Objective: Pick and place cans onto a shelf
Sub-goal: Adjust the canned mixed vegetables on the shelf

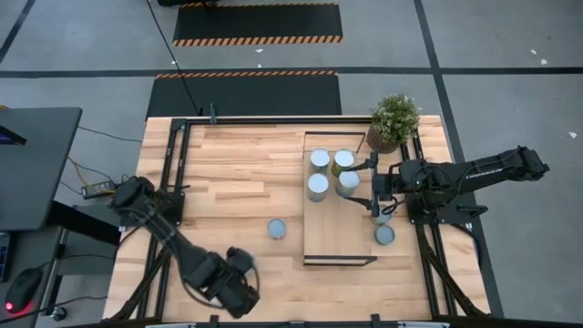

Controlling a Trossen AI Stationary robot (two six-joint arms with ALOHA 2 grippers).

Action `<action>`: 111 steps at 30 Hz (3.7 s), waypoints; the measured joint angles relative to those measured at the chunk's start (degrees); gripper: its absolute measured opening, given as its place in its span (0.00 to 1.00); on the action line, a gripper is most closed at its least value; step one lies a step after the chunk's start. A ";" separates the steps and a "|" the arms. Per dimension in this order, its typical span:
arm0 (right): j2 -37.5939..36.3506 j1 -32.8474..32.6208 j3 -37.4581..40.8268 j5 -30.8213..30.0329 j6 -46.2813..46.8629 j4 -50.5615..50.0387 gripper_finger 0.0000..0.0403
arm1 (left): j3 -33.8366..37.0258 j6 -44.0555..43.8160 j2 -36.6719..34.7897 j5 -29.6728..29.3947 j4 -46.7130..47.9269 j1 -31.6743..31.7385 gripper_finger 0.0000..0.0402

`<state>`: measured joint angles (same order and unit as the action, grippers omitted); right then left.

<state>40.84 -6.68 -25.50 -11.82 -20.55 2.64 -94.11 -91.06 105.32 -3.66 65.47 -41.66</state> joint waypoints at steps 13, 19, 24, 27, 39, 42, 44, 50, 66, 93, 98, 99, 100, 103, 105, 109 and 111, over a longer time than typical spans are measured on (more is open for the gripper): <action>-4.88 0.00 0.00 1.51 -0.06 -2.71 0.95 | -0.02 -8.77 6.36 1.42 -7.31 -5.31 0.98; -6.12 0.00 0.00 4.44 0.91 -3.92 0.95 | -0.02 -9.24 8.39 9.83 -9.02 -5.38 0.98; -5.99 0.00 0.00 4.46 0.89 -3.94 0.95 | -0.05 -8.78 9.25 4.97 -4.41 -5.77 0.98; -5.99 0.02 0.00 4.46 0.89 -4.05 0.95 | 0.02 -8.77 10.39 3.83 -0.05 -5.76 0.98; -5.27 0.00 -0.02 6.50 0.67 -3.57 0.95 | 0.02 -5.69 13.74 -6.61 4.88 -5.00 0.98; -5.00 0.00 -0.02 7.13 0.79 -3.33 0.95 | 0.02 -4.27 14.42 -6.14 4.67 -5.02 0.98; -4.72 0.00 -0.04 7.11 1.41 -2.79 0.95 | 0.02 -4.23 14.59 -6.46 4.74 -5.09 0.98; -4.40 0.12 -0.02 7.12 2.08 -1.20 0.95 | 0.02 -4.12 14.58 -7.17 6.71 -5.06 0.98; -3.98 0.11 -0.02 7.31 4.06 2.35 0.95 | 0.02 -4.17 14.58 -10.16 6.64 -4.30 0.98; -3.08 0.07 3.07 11.37 1.53 6.90 0.95 | 0.02 -8.38 16.63 -17.72 5.07 -2.22 0.98; -3.34 0.13 3.80 10.08 0.41 8.49 0.95 | 0.02 -7.36 16.63 -18.97 5.18 -0.69 0.98; -3.39 0.13 3.80 10.08 0.38 8.41 0.95 | 0.02 -7.28 16.63 -18.97 5.10 -0.26 0.98; -3.39 0.13 3.80 10.08 0.40 8.08 0.95 | 0.02 -7.26 16.63 -19.02 4.99 0.14 0.98; -3.37 0.13 3.80 10.07 0.62 7.40 0.95 | 0.00 -6.82 17.12 -19.02 4.60 1.26 0.98; -3.37 0.13 3.80 10.06 0.62 7.19 0.95 | 0.00 -5.78 17.61 -18.28 4.46 1.74 0.98; -3.41 0.13 3.80 10.04 0.37 7.00 0.95 | 0.00 -0.99 18.23 -14.15 2.68 3.39 0.98; -3.90 0.13 3.80 9.59 0.04 6.91 0.95 | 0.00 0.54 18.15 -12.51 2.18 4.48 0.98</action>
<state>36.94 -6.55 -21.69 -2.23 -20.51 9.55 -94.11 -90.52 123.46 -16.17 67.65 -37.18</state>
